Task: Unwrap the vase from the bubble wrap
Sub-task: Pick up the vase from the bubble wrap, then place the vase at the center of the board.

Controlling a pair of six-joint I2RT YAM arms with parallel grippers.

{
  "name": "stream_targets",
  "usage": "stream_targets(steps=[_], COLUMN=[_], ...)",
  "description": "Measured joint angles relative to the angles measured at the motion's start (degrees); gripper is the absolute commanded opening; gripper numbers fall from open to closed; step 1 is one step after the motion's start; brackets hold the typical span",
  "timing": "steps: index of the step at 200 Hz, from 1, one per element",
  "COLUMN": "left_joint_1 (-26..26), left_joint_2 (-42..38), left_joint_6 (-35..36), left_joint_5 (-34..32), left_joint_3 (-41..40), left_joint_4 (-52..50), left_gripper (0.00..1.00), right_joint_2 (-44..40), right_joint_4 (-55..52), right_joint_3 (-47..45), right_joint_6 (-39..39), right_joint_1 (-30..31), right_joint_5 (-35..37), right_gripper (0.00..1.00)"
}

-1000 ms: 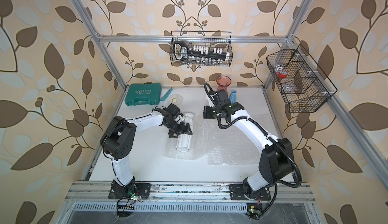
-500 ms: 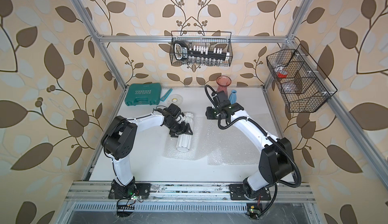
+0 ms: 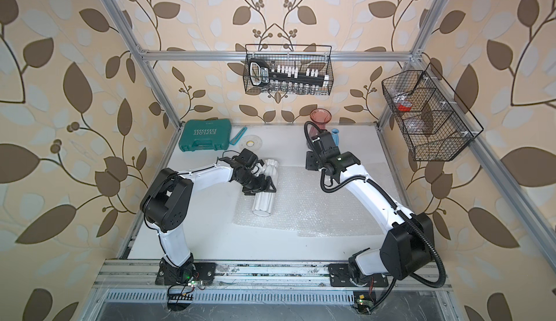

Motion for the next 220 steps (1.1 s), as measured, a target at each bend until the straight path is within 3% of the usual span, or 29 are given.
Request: stream_targets(steps=[91,138,165,220], left_joint_1=[0.00,-0.02,-0.02,-0.74], left_joint_2=[-13.11,-19.54,-22.03,-25.05], left_joint_6=[10.60,15.06,16.61,18.73], left_joint_5=[2.03,6.40,9.27,15.10], left_joint_3=[-6.43,-7.30,-7.28,-7.30], left_joint_4=[11.69,13.86,14.08,14.08], left_gripper=[0.64,0.65,0.65,0.66], right_joint_2=[-2.19,-4.37,-5.51,-5.79], right_joint_4=[9.97,16.09,18.67,20.31], right_joint_3=[-3.85,-5.99,-6.93,-6.73], right_joint_6=[-1.73,-3.10,-4.59,-7.58], right_joint_1=[-1.29,-1.16,0.35,4.33], right_joint_5=[-22.16,-33.57,-36.28,-37.81], right_gripper=[0.62,0.81,0.92,0.98])
